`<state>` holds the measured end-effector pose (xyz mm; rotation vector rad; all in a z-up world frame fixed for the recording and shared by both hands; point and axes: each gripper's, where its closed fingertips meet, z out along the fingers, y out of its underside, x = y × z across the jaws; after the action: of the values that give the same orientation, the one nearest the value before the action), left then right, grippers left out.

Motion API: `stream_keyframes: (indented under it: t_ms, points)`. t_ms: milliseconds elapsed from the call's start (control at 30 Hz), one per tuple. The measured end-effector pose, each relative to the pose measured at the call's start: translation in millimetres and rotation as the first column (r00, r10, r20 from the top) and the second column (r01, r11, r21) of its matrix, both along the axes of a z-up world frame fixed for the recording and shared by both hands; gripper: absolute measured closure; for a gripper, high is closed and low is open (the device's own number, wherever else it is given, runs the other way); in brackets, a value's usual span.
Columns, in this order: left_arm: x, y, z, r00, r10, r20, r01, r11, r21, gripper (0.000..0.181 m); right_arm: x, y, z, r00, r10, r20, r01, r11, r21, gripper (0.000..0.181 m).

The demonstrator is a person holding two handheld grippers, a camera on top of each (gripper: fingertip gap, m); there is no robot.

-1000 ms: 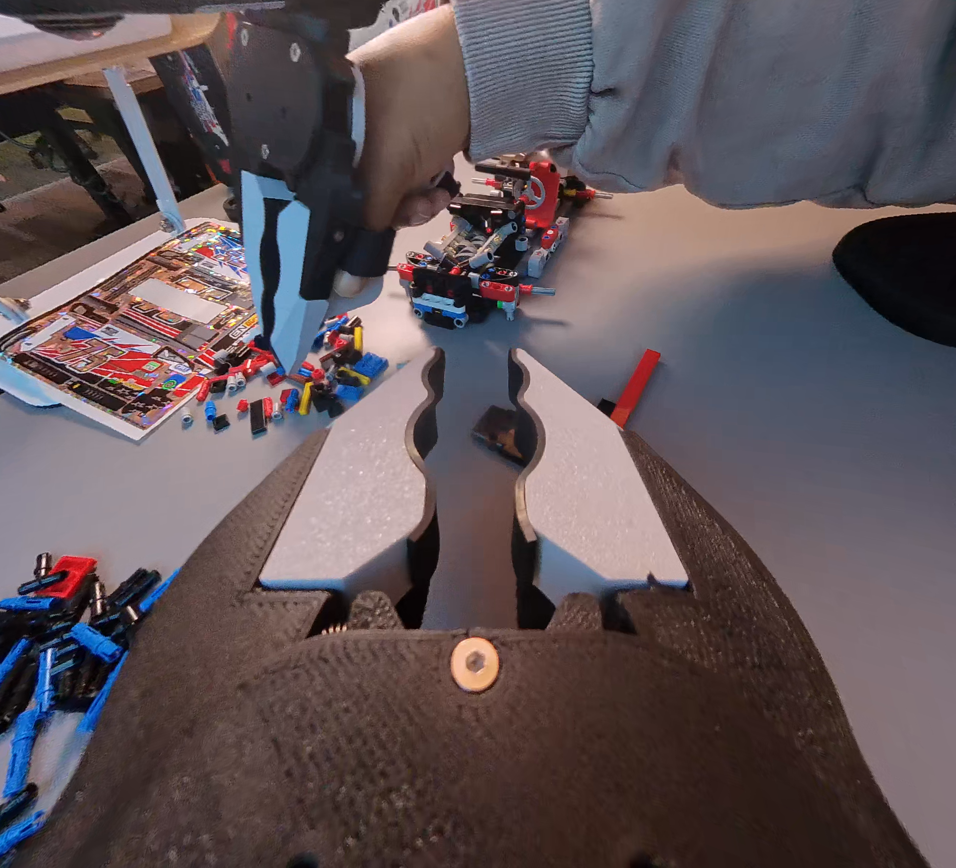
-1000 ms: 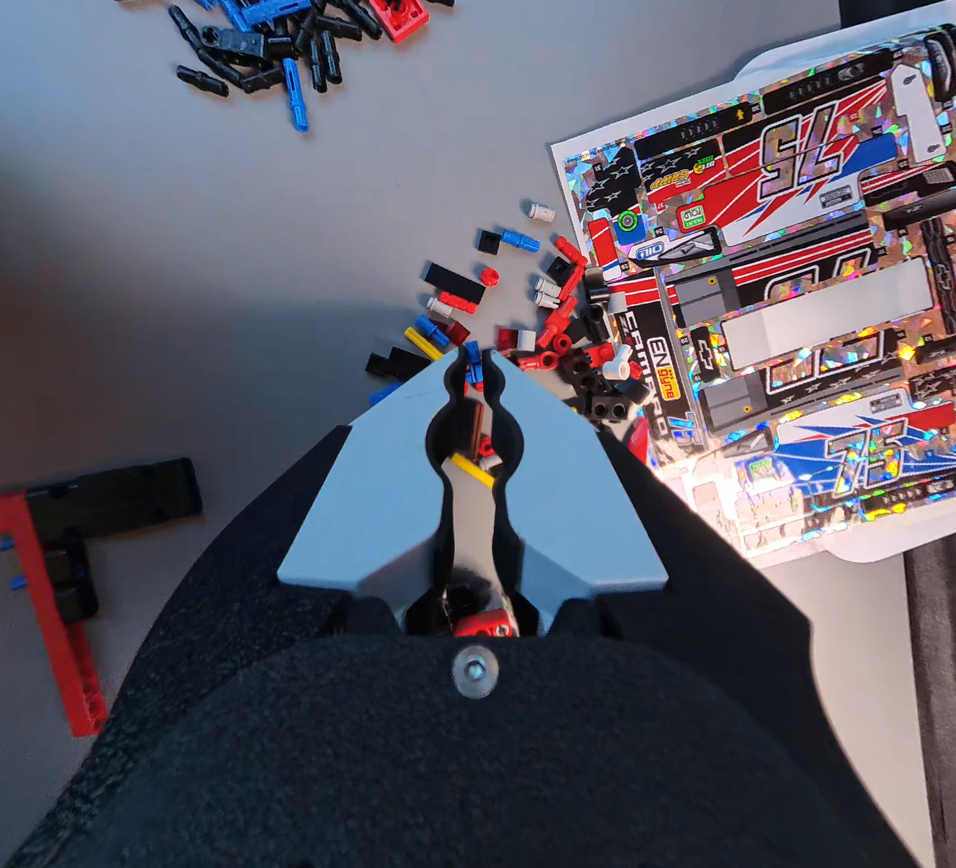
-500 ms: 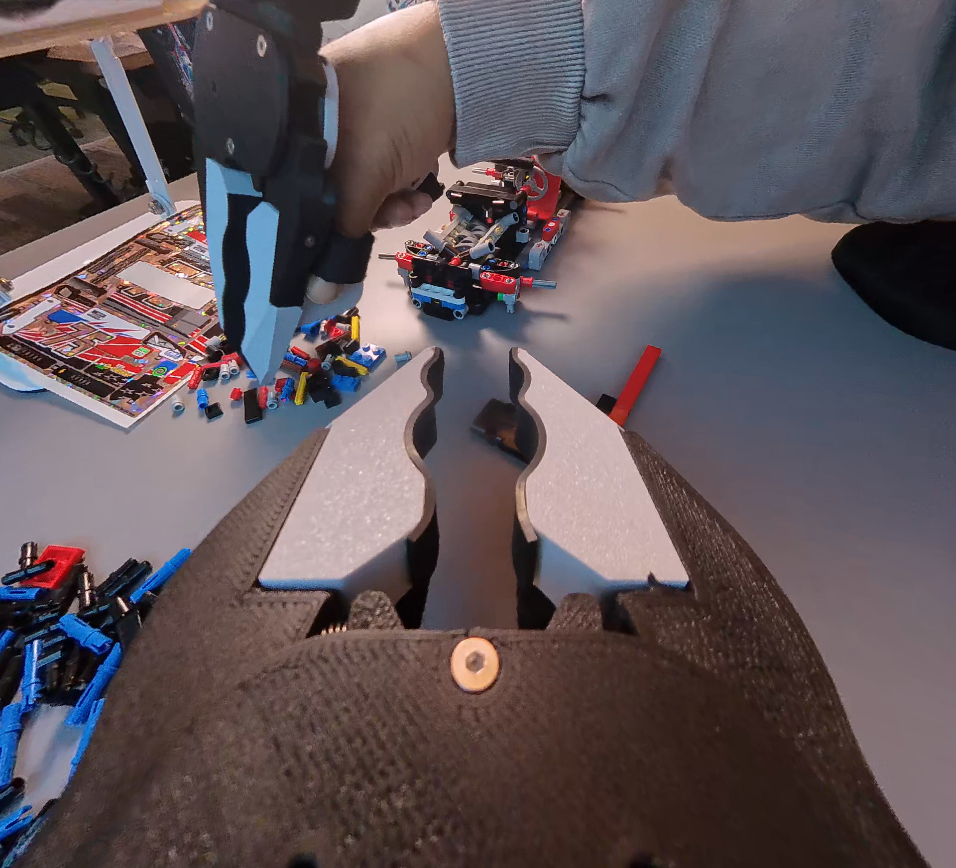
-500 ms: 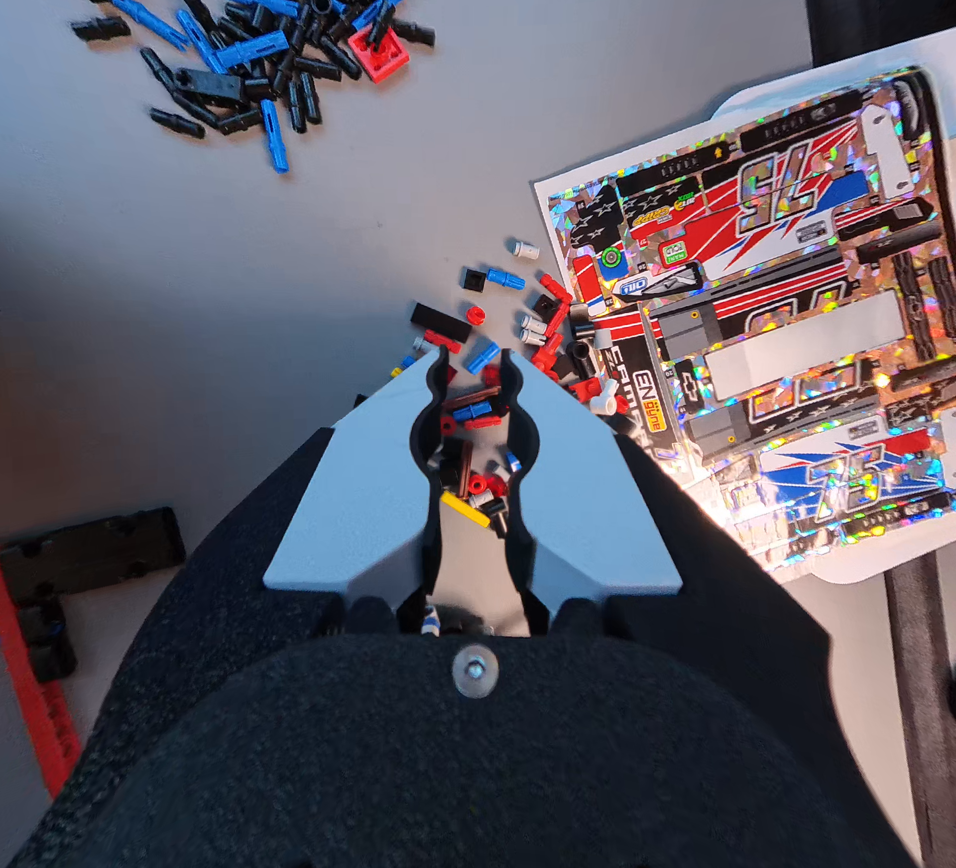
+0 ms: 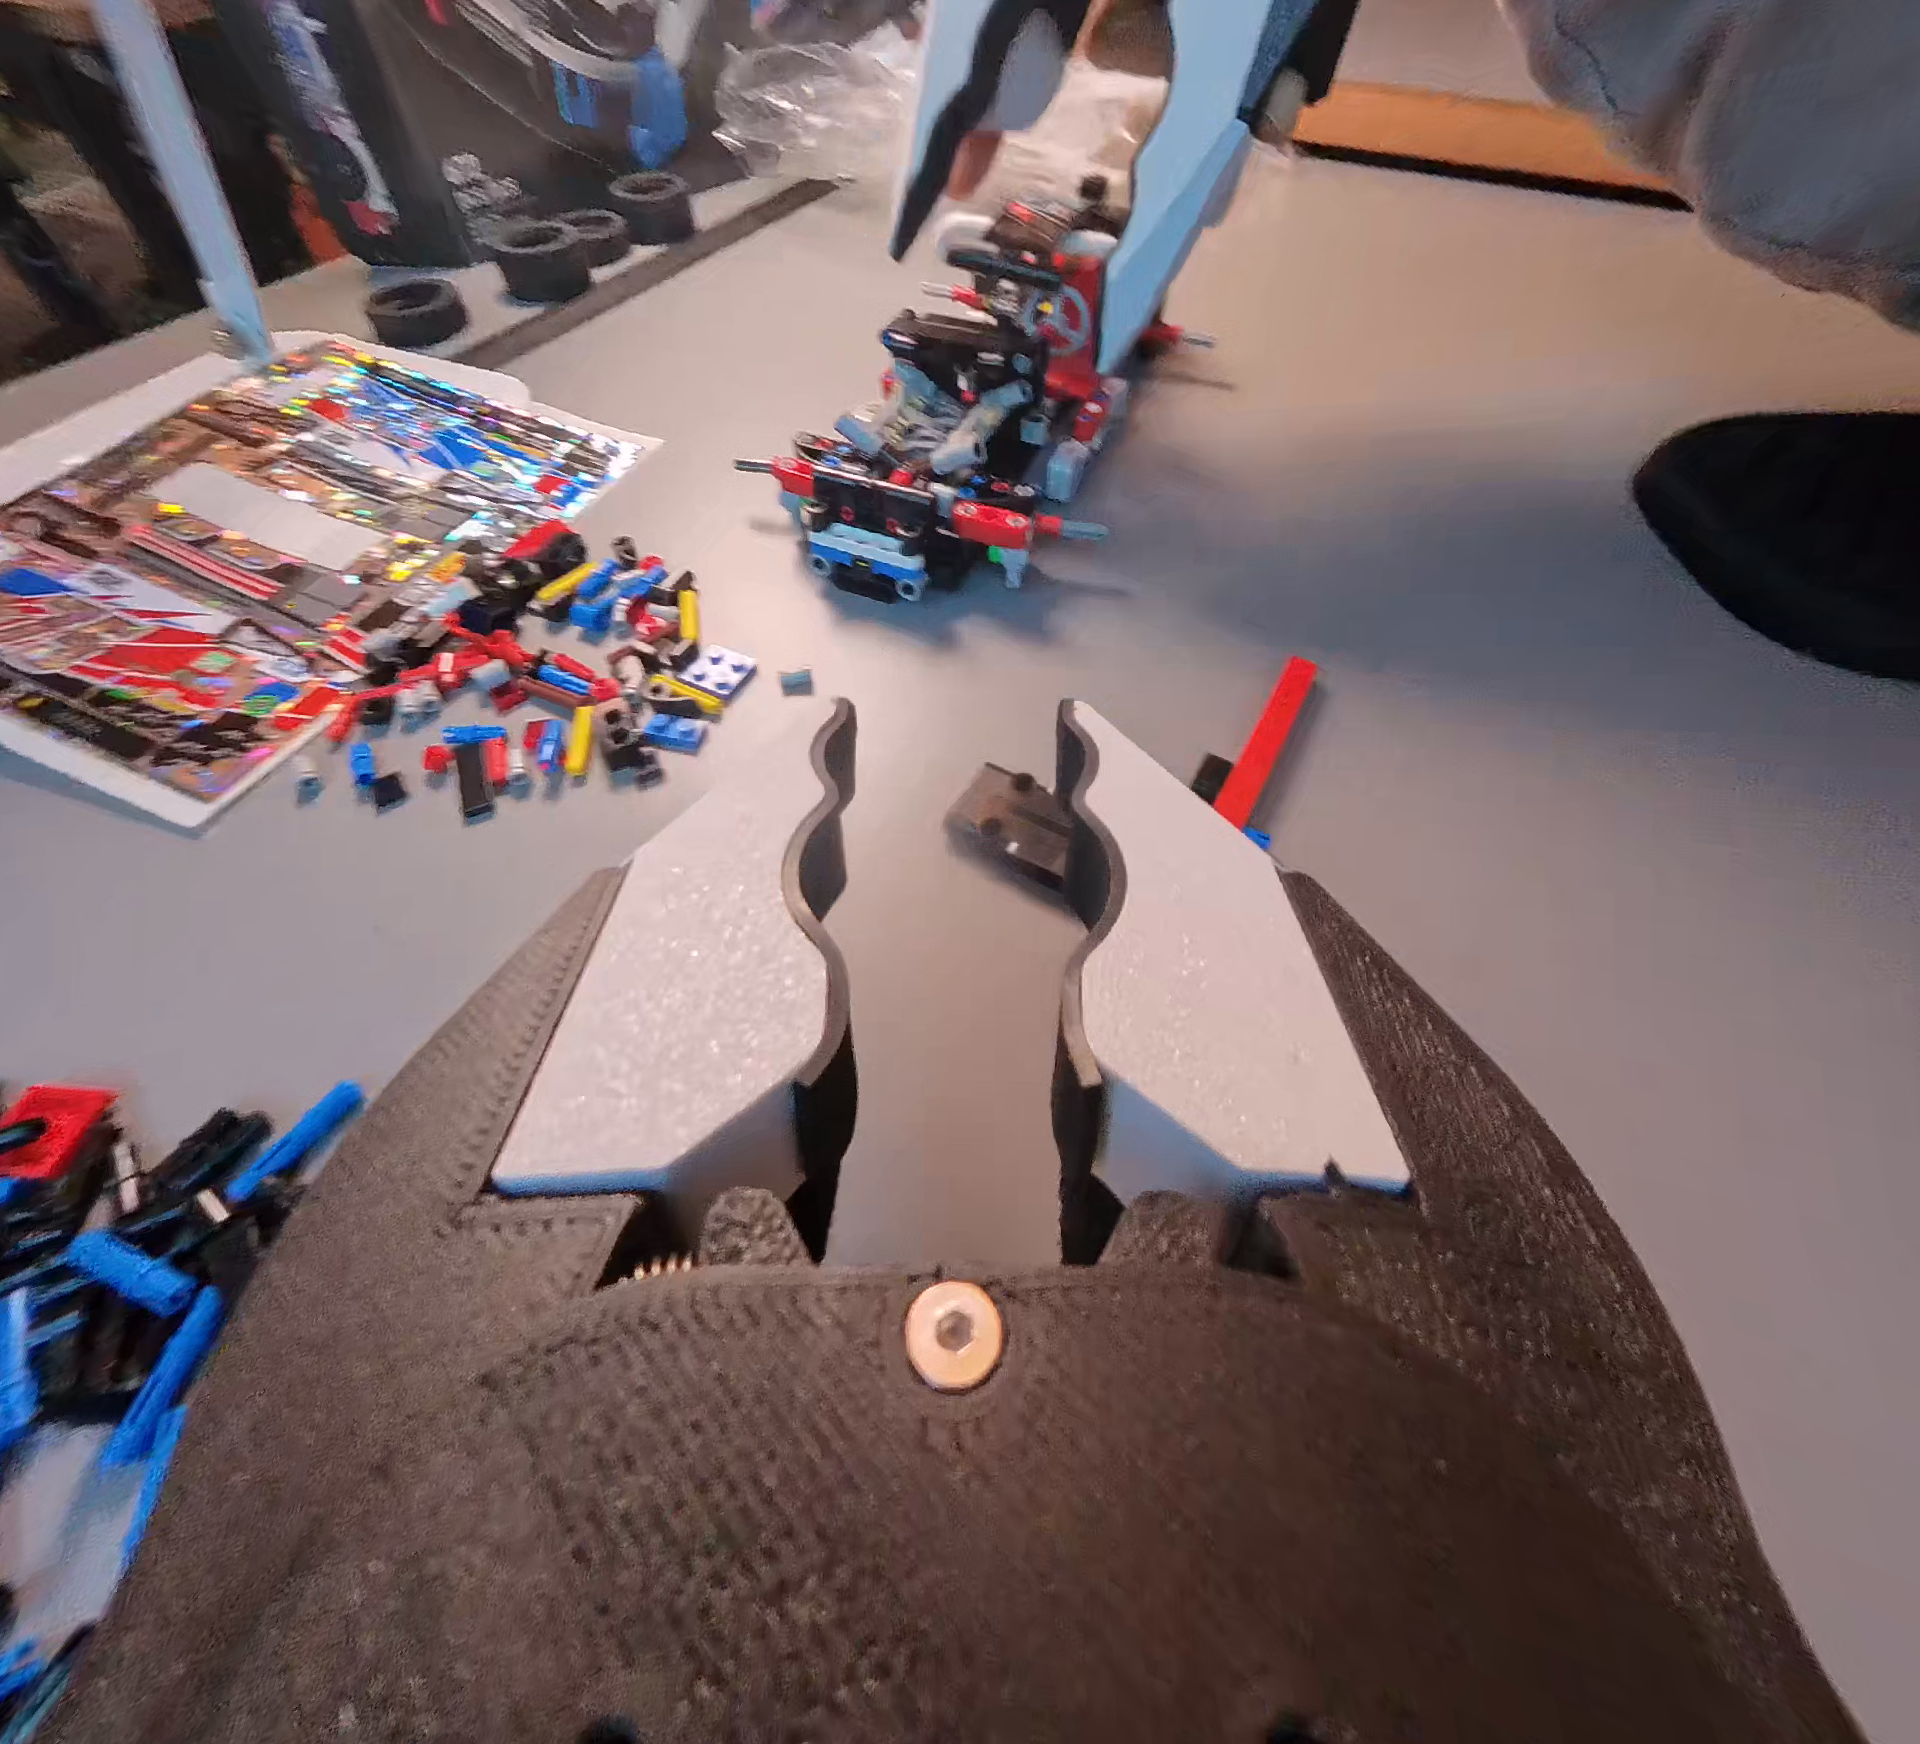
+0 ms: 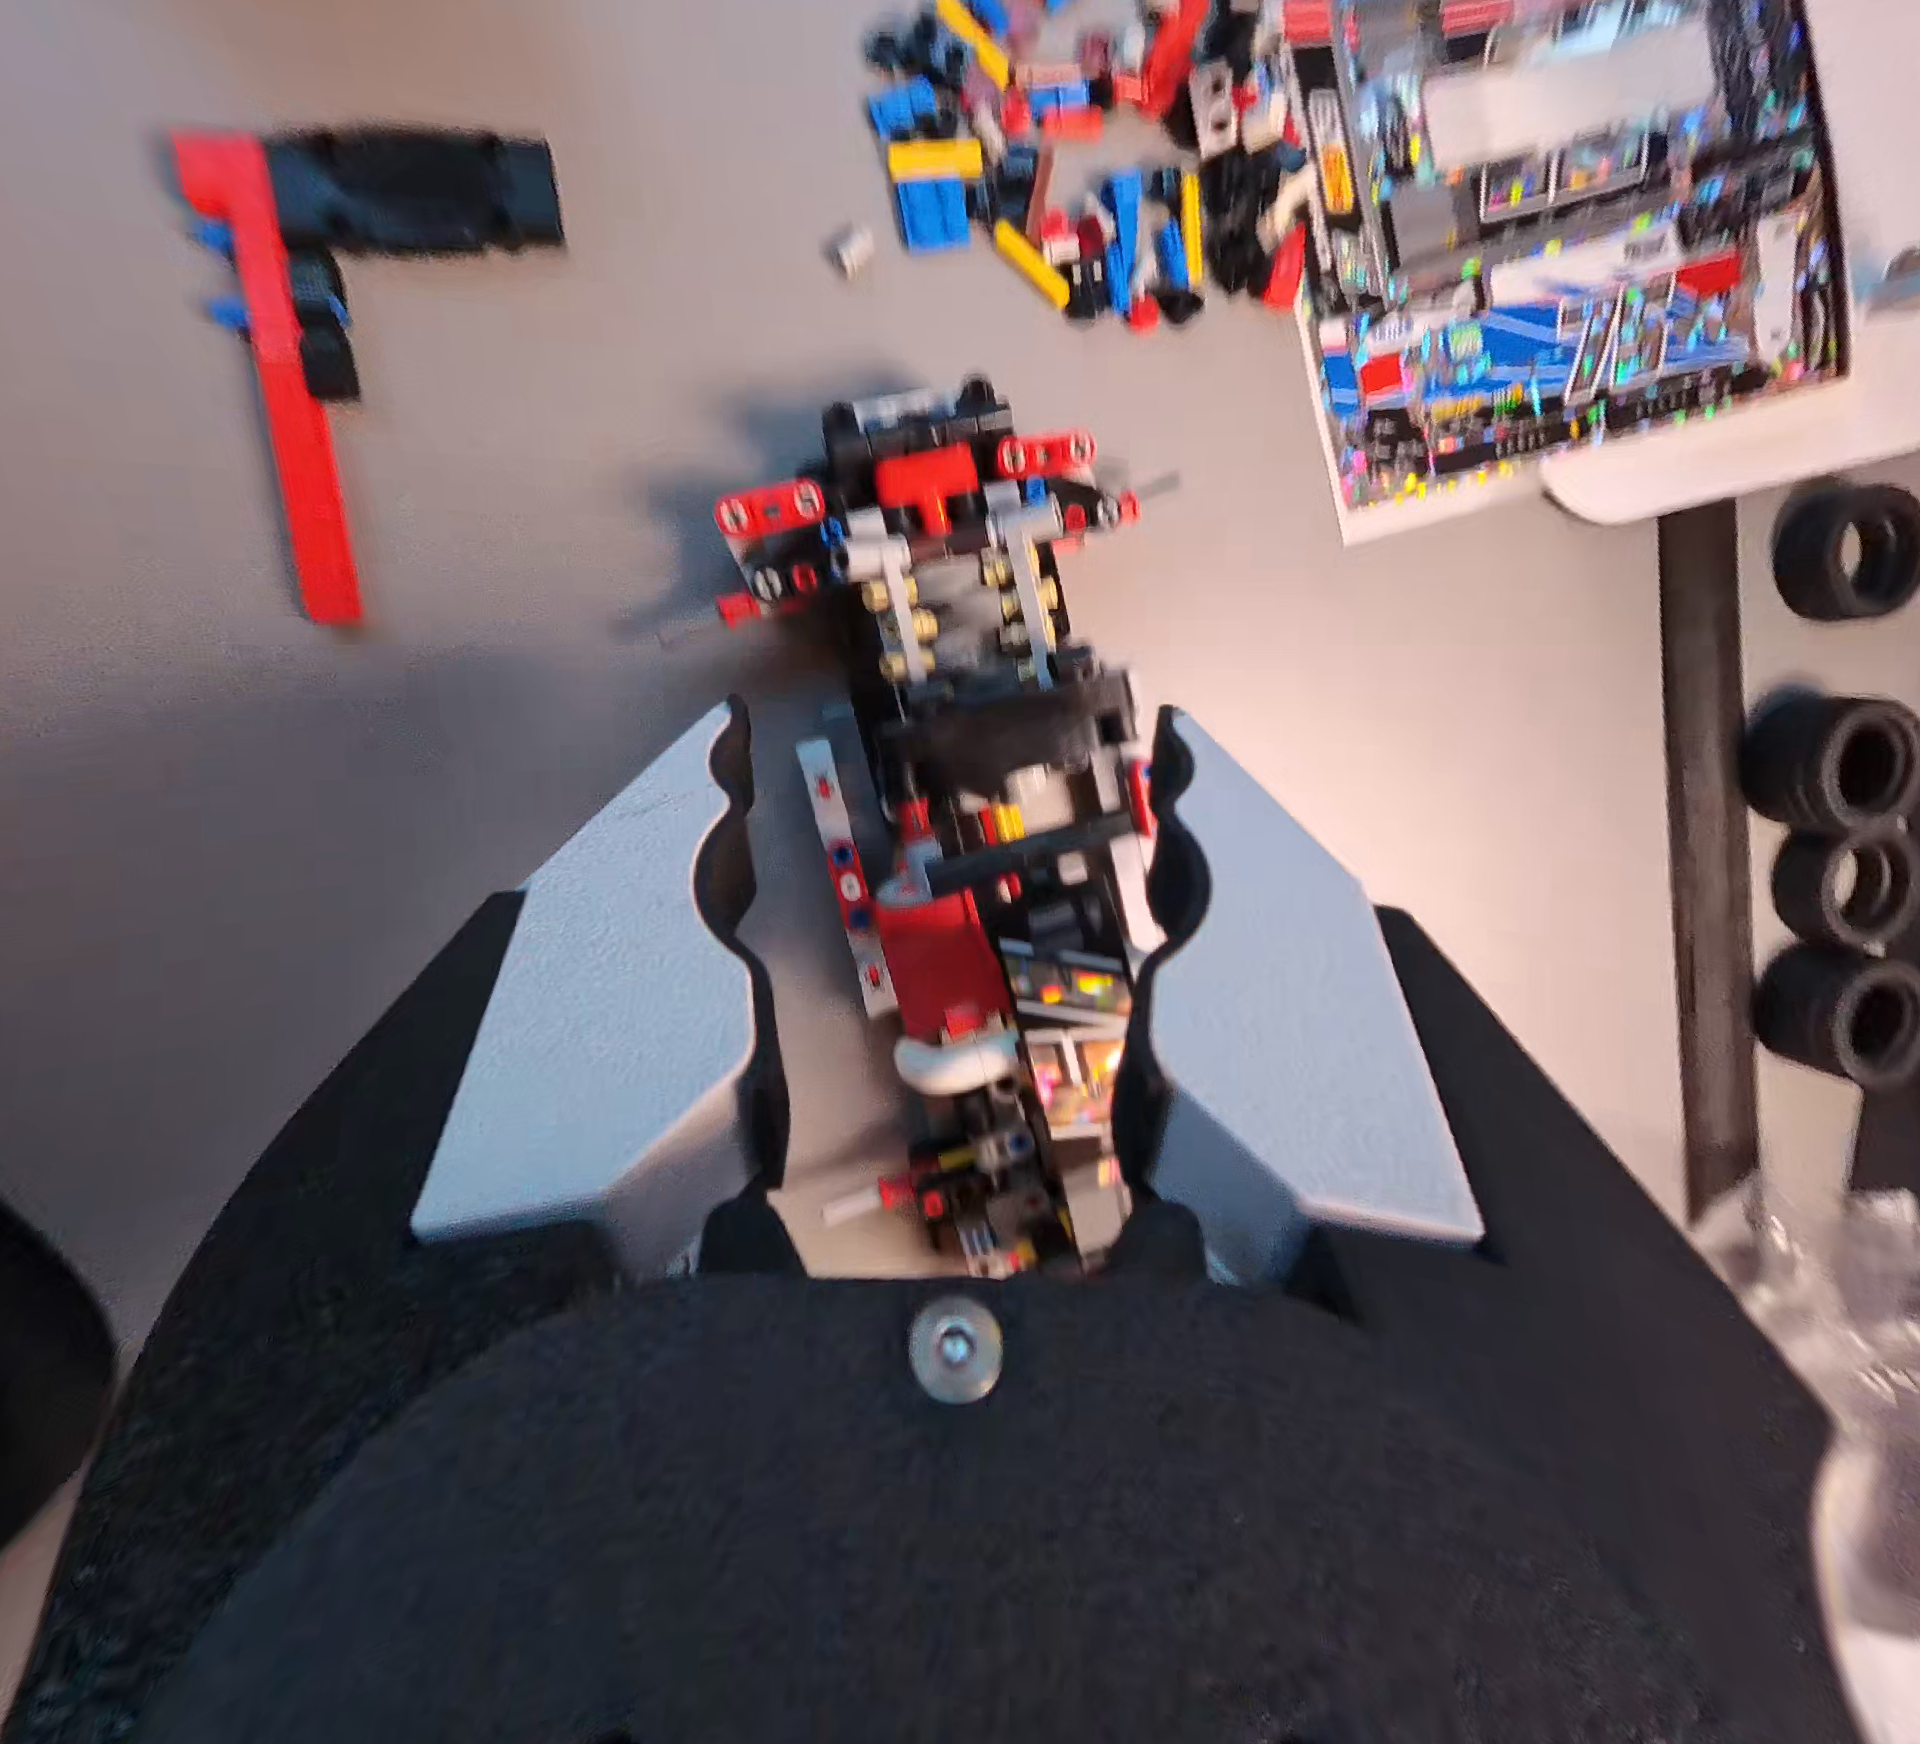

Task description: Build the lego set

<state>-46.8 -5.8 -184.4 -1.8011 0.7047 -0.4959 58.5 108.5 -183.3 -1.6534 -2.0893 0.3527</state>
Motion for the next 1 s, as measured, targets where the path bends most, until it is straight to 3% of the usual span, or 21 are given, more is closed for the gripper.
stream_keyframes:
  t_ms: [133, 200, 433, 533, 733, 867, 1000]
  points:
    - [20.7, -18.0, -23.6, 0.983, -0.175, -0.051, 0.165, 0.973, -0.161, 0.117, 28.9, 8.7, -14.0, 0.992, 0.011, 0.128, -0.015, 0.999, 0.031, 0.089]
    - [22.4, -20.7, -31.7, 0.974, -0.208, -0.087, 0.186, 0.960, -0.209, 0.105, 36.6, 15.9, -21.3, 0.983, 0.012, 0.181, -0.016, 1.000, 0.020, 0.085]
    - [24.7, -24.3, -60.5, 0.904, -0.333, -0.270, 0.232, 0.909, -0.345, 0.079, 33.9, 27.9, -43.6, 0.952, 0.065, 0.299, -0.077, 0.997, 0.028, 0.100]
    - [25.8, -21.5, -61.0, 0.880, -0.365, -0.303, 0.247, 0.898, -0.364, 0.082, 20.2, 16.0, -40.8, 0.954, 0.105, 0.280, -0.118, 0.993, 0.030, 0.119]
    - [25.2, -22.4, -60.4, 0.882, -0.362, -0.301, 0.248, 0.901, -0.357, 0.091, 8.7, 4.3, -40.7, 0.946, 0.143, 0.290, -0.161, 0.986, 0.038, 0.115]
    - [26.1, -27.7, -59.2, 0.898, -0.343, -0.274, 0.249, 0.912, -0.326, 0.102, 17.0, 12.5, -43.9, 0.933, 0.076, 0.352, -0.076, 0.997, -0.014, 0.092]
    - [26.1, -30.2, -58.6, 0.901, -0.337, -0.272, 0.248, 0.916, -0.315, 0.108, 13.5, 16.0, -46.1, 0.914, 0.082, 0.396, -0.074, 0.997, -0.037, 0.100]
